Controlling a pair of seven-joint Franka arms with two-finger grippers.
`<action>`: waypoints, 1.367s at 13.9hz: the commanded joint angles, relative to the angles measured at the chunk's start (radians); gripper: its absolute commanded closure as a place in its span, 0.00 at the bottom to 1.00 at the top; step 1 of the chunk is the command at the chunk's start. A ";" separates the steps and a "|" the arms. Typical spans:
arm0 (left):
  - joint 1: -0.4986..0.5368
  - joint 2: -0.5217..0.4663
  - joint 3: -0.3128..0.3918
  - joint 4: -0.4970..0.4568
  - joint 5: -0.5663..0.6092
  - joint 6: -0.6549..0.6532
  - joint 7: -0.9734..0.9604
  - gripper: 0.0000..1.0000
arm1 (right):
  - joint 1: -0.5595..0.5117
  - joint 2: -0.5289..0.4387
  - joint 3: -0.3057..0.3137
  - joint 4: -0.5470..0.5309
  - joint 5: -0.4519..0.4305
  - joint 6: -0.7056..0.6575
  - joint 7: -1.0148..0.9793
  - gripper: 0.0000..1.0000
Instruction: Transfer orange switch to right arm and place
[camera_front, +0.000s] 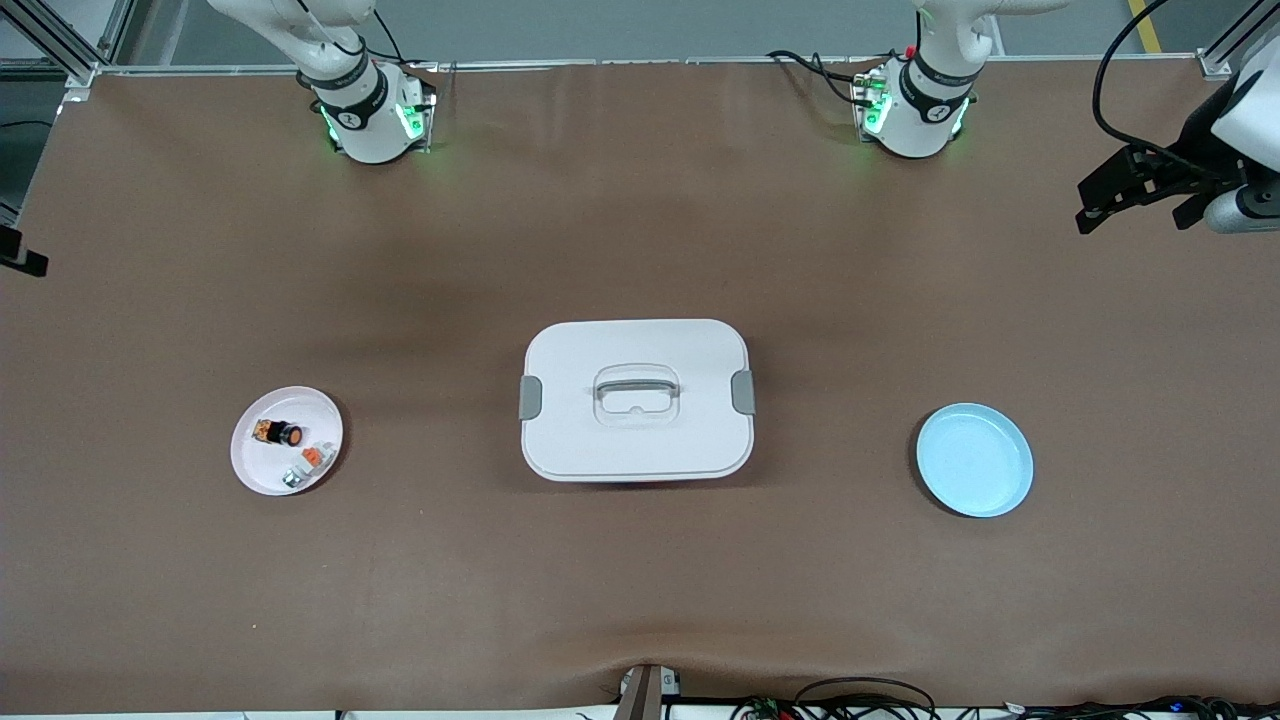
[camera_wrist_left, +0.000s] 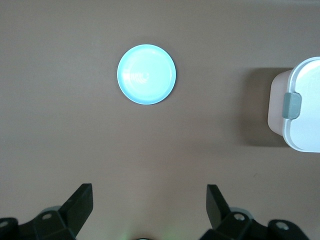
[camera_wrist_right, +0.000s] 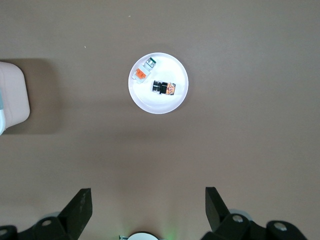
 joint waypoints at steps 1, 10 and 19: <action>0.011 -0.013 0.001 -0.003 -0.015 -0.019 0.025 0.00 | -0.009 -0.028 0.005 -0.013 -0.017 -0.049 -0.001 0.00; 0.011 -0.020 -0.004 -0.009 -0.006 -0.021 0.022 0.00 | 0.008 -0.127 0.013 -0.116 -0.024 -0.028 -0.013 0.00; 0.010 -0.013 -0.004 -0.007 -0.006 -0.019 0.022 0.00 | 0.083 -0.247 0.013 -0.283 -0.098 0.115 -0.014 0.00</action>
